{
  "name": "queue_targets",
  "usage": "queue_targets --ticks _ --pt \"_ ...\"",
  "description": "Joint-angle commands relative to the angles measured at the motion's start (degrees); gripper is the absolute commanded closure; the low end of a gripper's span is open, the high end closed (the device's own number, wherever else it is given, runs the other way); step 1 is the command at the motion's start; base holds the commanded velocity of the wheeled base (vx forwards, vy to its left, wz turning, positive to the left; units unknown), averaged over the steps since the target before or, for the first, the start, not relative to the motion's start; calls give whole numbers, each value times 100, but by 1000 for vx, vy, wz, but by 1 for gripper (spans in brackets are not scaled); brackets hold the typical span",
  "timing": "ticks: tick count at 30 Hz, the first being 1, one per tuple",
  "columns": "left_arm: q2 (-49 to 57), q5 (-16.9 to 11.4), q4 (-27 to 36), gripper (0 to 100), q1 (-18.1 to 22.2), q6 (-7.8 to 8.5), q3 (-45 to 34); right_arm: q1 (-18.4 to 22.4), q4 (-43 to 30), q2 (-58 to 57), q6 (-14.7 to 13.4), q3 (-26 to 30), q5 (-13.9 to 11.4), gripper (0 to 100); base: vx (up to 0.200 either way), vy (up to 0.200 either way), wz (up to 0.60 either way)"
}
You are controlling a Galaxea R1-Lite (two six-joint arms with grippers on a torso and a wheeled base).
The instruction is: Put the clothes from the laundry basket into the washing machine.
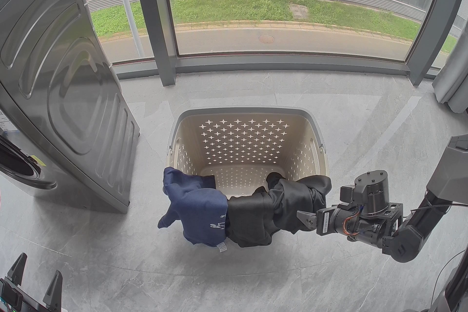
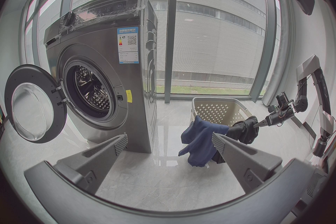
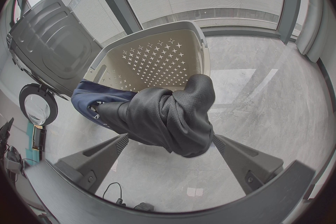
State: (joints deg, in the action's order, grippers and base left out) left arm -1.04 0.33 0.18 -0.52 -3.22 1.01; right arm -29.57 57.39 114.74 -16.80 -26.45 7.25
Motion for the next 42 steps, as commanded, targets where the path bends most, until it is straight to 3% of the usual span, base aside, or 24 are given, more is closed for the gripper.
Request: queue_targets --ticks 1,8,9,21,32,42 --pt "77 2 -1 0 0 -3 -92 154 0 453 1 -413 22 0 0 0 0" --pt "77 2 -1 0 0 -3 -92 215 9 506 -8 -527 39 0 0 0 0" --pt "77 2 -1 0 0 -3 -92 189 9 506 -8 -527 39 100 0 0 0" --pt "77 2 -1 0 0 -3 -92 -57 9 101 -25 -317 31 100 0 0 0" --pt "77 2 -1 0 0 -3 -92 -567 -123 -2008 -43 167 22 100 0 0 0" --pt "77 2 -1 0 0 5 -92 -637 -26 -2746 -34 378 -22 100 0 0 0"
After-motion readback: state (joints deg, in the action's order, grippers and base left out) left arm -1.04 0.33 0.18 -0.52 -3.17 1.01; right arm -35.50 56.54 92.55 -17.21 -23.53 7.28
